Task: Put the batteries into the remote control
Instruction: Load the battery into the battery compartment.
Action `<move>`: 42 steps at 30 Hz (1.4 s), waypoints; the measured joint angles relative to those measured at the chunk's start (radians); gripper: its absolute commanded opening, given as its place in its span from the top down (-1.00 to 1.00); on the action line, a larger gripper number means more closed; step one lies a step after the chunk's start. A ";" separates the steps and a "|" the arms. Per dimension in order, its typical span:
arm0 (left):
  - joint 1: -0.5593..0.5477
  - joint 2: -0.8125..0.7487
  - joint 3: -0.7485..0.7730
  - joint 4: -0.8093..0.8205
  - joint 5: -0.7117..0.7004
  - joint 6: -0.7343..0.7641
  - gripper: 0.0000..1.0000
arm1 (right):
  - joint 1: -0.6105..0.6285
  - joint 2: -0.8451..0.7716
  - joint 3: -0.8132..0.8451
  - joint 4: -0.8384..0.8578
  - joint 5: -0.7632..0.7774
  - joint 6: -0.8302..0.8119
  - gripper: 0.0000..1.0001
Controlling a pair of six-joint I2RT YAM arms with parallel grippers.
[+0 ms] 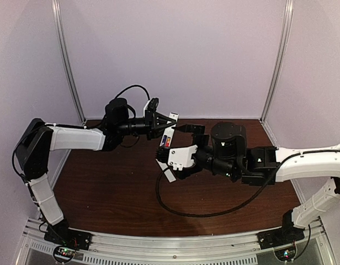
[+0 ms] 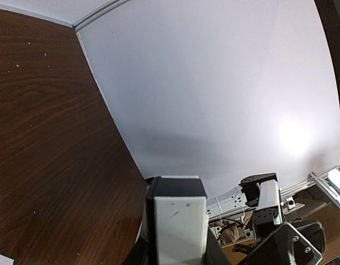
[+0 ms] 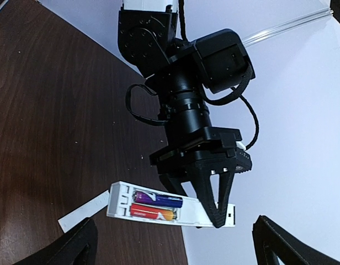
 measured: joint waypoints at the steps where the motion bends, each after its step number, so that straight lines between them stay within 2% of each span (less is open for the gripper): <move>1: 0.000 0.000 0.008 0.000 -0.005 -0.008 1.00 | 0.000 0.000 -0.025 0.032 -0.008 0.014 -0.99; 6: 0.000 0.000 0.054 -0.003 -0.012 -0.027 1.00 | 0.000 0.031 -0.092 0.146 -0.016 0.056 -0.99; 18: 0.000 -0.003 0.078 -0.009 -0.020 -0.035 1.00 | -0.003 0.132 -0.099 0.366 0.002 0.033 -0.99; 30: 0.000 -0.006 0.053 0.026 -0.021 -0.071 1.00 | -0.058 0.168 -0.061 0.404 0.005 0.016 -0.99; 42: 0.000 -0.013 0.049 0.040 -0.022 -0.079 1.00 | -0.071 0.196 -0.043 0.371 -0.013 -0.023 -0.99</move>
